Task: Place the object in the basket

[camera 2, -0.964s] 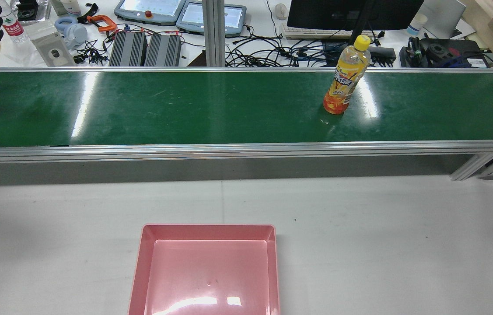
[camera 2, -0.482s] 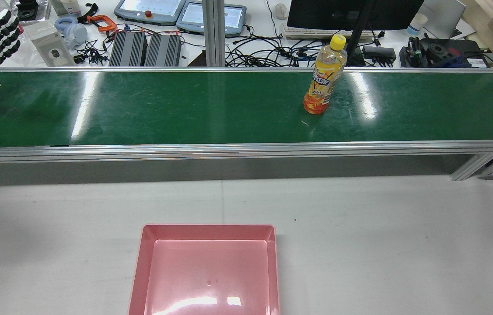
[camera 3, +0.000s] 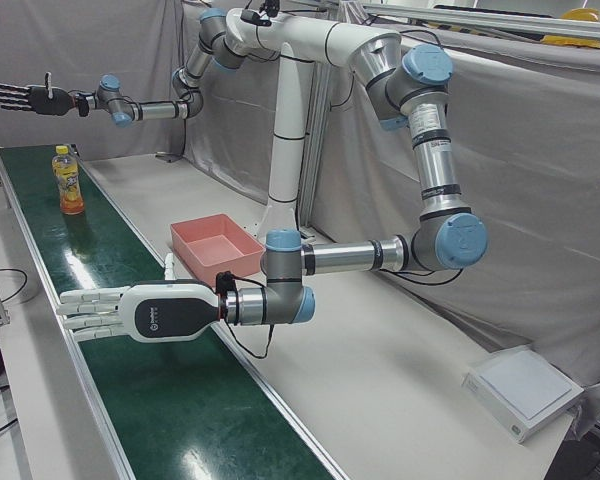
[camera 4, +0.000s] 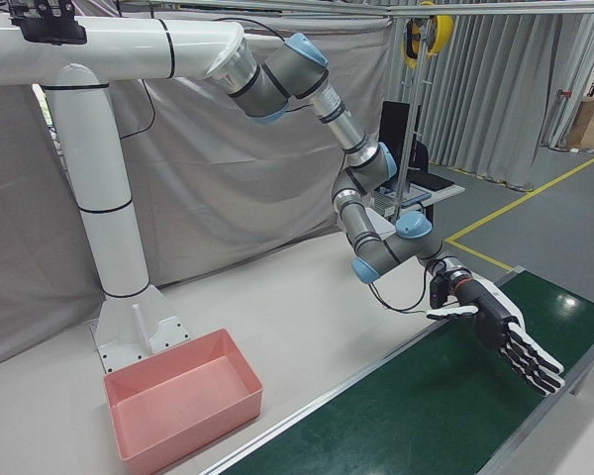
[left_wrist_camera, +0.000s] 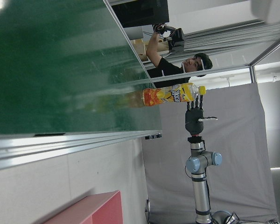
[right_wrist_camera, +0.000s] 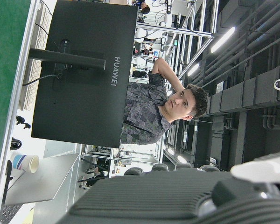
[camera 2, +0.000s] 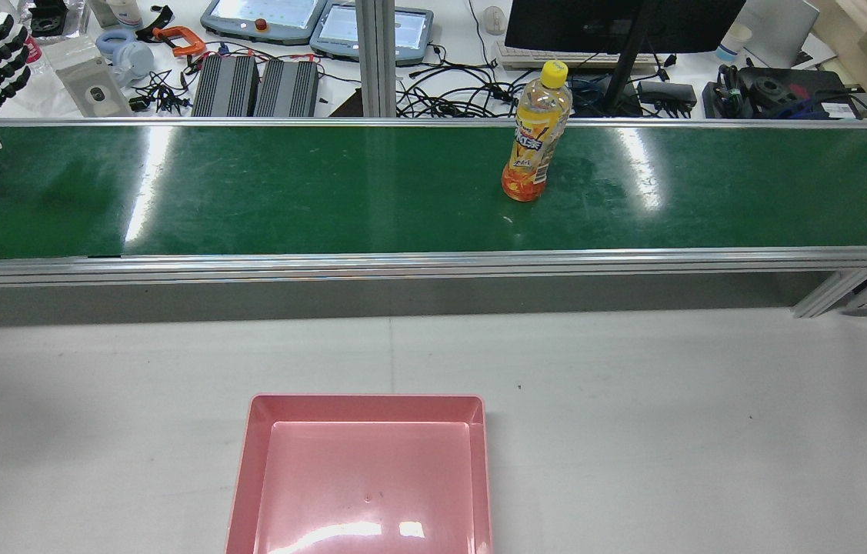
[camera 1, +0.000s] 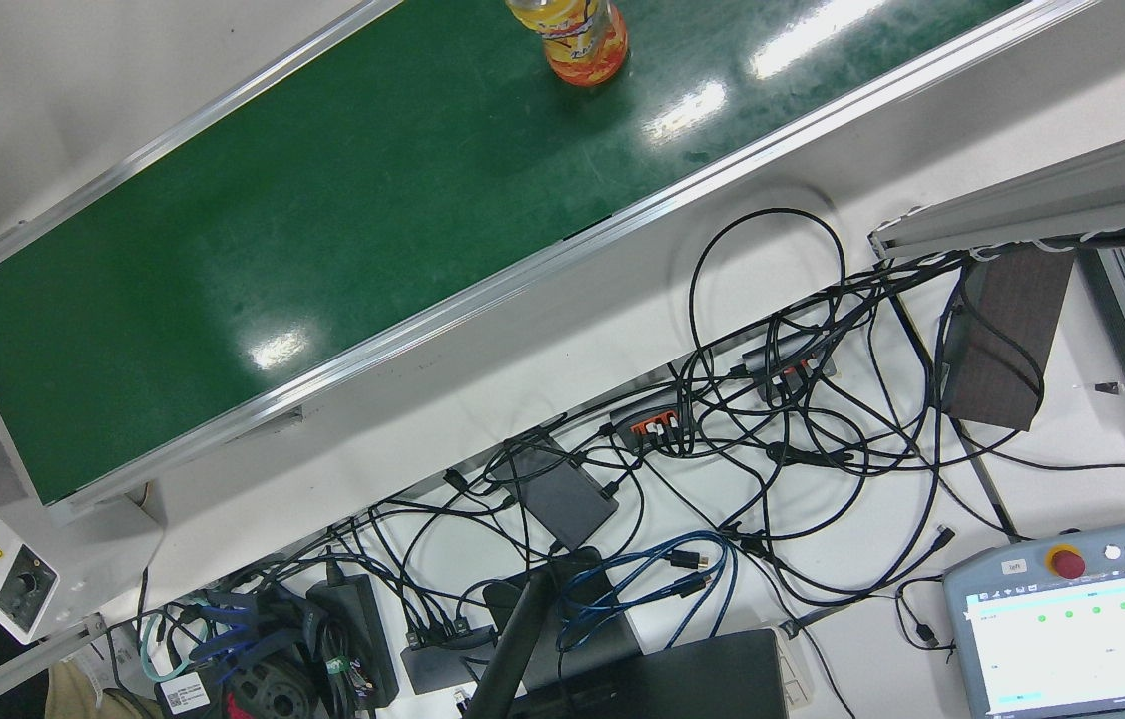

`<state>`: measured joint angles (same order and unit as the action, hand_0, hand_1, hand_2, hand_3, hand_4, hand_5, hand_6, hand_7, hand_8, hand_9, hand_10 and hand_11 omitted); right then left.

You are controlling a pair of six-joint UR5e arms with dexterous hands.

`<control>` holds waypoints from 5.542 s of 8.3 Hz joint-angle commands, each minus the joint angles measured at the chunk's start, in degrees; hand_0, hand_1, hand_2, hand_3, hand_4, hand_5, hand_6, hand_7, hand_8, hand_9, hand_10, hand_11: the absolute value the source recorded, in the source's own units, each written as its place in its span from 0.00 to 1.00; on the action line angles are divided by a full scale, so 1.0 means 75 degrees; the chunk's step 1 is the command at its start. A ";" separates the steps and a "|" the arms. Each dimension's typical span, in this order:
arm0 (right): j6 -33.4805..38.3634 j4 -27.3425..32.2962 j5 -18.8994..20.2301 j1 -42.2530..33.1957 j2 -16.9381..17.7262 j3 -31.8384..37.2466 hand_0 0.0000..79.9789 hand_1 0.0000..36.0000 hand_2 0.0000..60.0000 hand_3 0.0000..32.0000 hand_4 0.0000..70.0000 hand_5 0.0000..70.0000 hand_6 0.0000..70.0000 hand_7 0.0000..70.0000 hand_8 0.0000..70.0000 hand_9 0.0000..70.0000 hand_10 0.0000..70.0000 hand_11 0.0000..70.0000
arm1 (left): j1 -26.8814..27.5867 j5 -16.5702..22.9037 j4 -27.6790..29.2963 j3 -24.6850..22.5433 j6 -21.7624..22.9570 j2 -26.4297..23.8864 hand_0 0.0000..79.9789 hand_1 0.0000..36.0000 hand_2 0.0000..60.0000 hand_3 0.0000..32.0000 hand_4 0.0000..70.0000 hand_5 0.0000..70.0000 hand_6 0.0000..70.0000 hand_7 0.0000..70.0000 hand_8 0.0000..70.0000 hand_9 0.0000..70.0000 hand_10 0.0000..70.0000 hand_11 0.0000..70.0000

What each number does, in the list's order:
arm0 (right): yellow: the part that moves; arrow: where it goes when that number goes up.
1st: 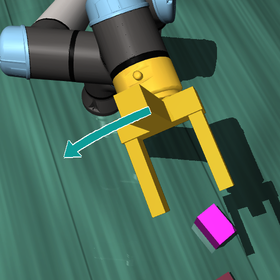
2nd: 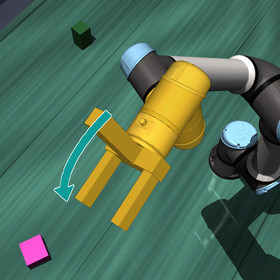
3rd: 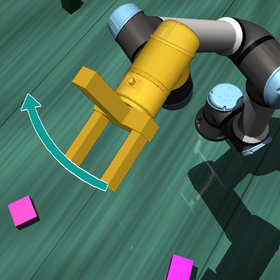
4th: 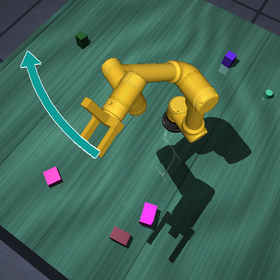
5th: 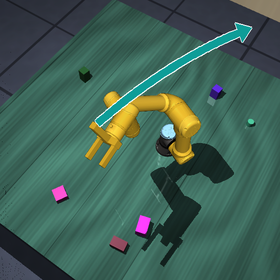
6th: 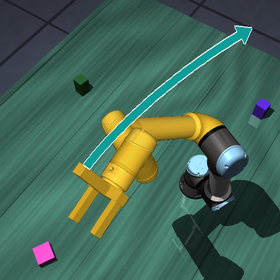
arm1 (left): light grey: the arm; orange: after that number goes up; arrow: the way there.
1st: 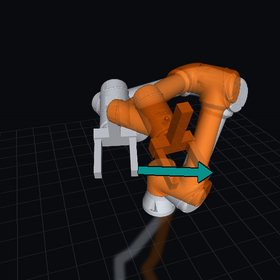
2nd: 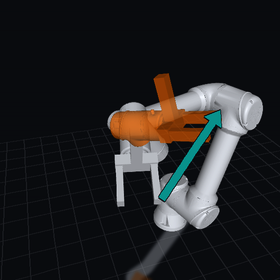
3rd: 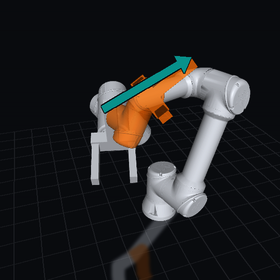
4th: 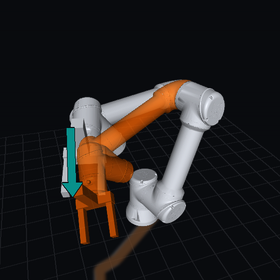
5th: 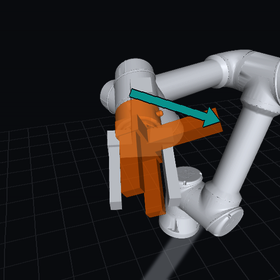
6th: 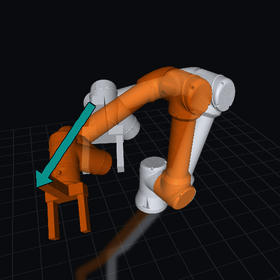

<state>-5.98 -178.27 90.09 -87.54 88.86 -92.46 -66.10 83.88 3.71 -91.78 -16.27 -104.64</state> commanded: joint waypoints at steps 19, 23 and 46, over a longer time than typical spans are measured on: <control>0.0000 0.0004 0.0000 0.0000 0.0000 0.0000 0.00 0.00 0.00 0.00 0.00 0.00 0.00 0.00 0.00 0.00 0.00 0.00 | 0.0828 -0.0039 -0.0364 0.0050 -0.0034 -0.0390 0.99 0.43 0.00 0.00 0.00 0.00 0.00 0.00 0.00 0.00 0.00 0.00; 0.0000 0.0004 0.0000 0.0000 0.0000 0.0000 0.00 0.00 0.00 0.00 0.00 0.00 0.00 0.00 0.00 0.00 0.00 0.00 | 0.1055 -0.0027 -0.0541 -0.0008 -0.0034 -0.0708 0.94 0.42 0.00 0.00 0.00 0.00 0.00 0.00 0.00 0.00 0.00 0.00; 0.0000 0.0004 0.0000 0.0000 0.0000 0.0000 0.00 0.00 0.00 0.00 0.00 0.00 0.00 0.00 0.00 0.00 0.00 0.00 | 0.3864 -0.1152 -0.3935 -0.4317 -0.1014 -0.0661 0.81 0.58 0.98 0.00 1.00 1.00 1.00 1.00 1.00 1.00 1.00 1.00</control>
<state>-5.98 -178.30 90.09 -87.54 88.86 -92.46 -43.89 75.31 -21.98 -119.06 -18.72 -109.40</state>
